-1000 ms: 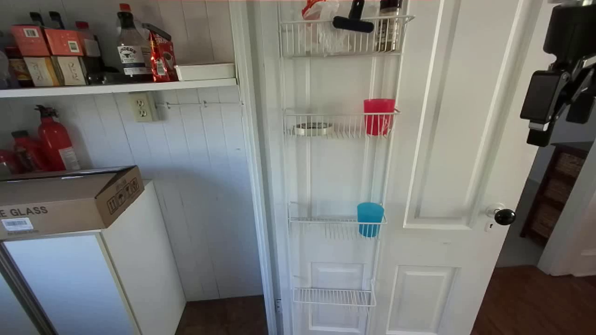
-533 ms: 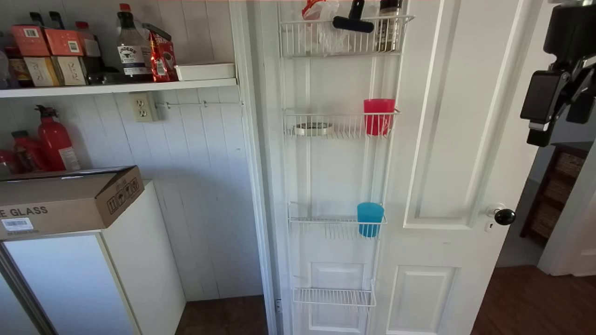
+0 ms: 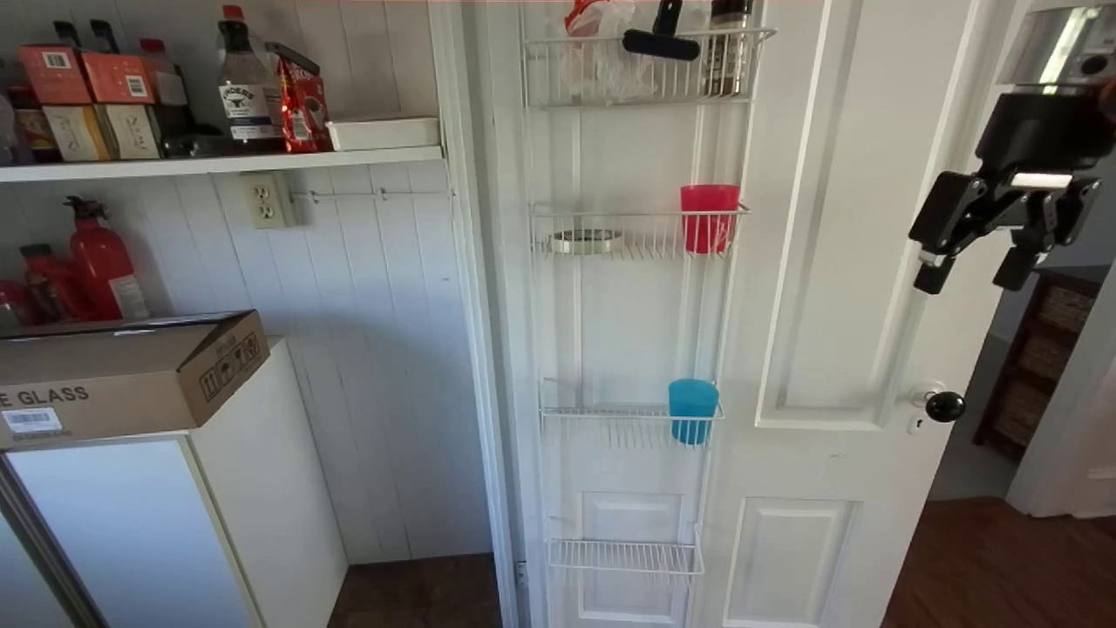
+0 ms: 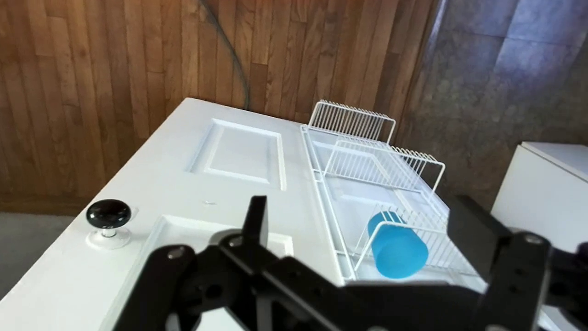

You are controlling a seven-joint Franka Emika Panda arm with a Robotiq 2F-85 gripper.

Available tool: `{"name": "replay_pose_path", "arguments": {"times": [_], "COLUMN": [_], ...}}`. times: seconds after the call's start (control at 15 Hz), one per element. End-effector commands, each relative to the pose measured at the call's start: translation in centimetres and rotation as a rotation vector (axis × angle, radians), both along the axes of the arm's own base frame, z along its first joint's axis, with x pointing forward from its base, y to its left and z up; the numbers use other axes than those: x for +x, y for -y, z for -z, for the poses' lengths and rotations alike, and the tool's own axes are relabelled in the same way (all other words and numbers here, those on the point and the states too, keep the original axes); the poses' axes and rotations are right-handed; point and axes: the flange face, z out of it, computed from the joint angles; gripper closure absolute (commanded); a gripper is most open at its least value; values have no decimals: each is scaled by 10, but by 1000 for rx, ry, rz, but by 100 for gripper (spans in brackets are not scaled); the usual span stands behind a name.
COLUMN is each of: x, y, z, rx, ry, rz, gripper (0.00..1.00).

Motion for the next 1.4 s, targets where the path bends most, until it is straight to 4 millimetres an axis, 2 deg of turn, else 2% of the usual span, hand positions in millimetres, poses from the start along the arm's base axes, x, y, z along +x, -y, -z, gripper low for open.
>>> {"name": "replay_pose_path", "arguments": {"times": [0.0, 0.27, 0.67, 0.8, 0.93, 1.0, 1.2, 1.33], "x": [32, 57, 81, 88, 93, 79, 86, 89], "y": [11, 5, -14, -19, -21, -18, -17, -19], "z": [44, 82, 94, 107, 129, 111, 129, 132], "rx": [166, 359, 679, 757, 828, 780, 804, 802], "ry": [11, 30, 44, 56, 44, 43, 32, 28], "rz": [92, 158, 158, 146, 137, 147, 140, 139], "gripper": [0, 0, 0, 0, 0, 0, 0, 0]}}
